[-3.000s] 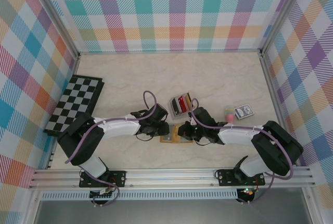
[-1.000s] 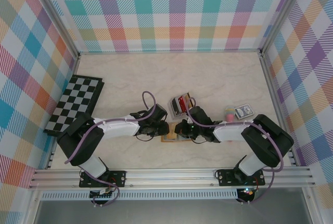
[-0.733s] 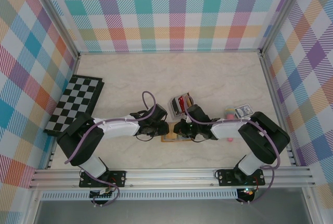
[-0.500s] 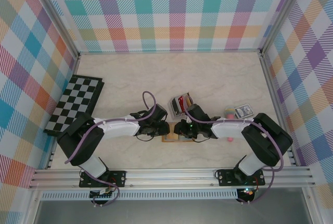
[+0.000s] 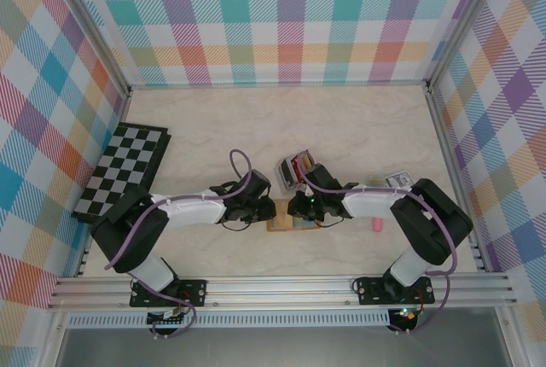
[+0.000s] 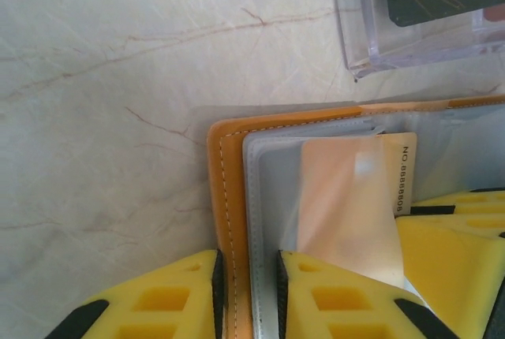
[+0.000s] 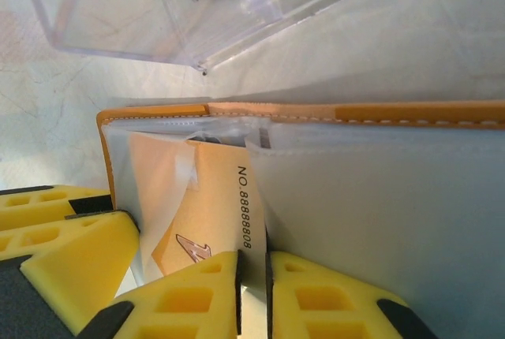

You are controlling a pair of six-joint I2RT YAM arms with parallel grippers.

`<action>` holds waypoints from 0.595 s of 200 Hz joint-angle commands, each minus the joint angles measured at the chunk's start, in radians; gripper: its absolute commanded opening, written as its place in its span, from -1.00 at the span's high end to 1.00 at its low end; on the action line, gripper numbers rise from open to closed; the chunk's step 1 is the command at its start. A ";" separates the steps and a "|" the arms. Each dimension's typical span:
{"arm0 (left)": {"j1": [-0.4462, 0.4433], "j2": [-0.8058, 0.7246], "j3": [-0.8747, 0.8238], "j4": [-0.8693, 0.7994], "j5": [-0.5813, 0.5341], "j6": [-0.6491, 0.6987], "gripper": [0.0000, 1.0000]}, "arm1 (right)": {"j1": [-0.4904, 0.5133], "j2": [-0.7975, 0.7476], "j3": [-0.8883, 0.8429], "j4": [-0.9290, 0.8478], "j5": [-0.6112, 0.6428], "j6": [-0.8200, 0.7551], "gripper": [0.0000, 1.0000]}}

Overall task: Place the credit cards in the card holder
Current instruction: Insert the credit card into the card slot.

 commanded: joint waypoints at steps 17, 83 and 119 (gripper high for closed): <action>0.006 0.019 -0.017 0.027 0.063 0.017 0.57 | 0.002 0.030 0.022 0.032 -0.045 -0.051 0.79; 0.010 0.030 0.005 0.050 0.127 0.114 0.54 | 0.007 -0.026 -0.008 0.046 -0.034 -0.112 0.64; 0.028 -0.002 -0.003 0.050 0.120 0.122 0.34 | 0.002 -0.127 -0.040 -0.033 0.092 -0.096 0.52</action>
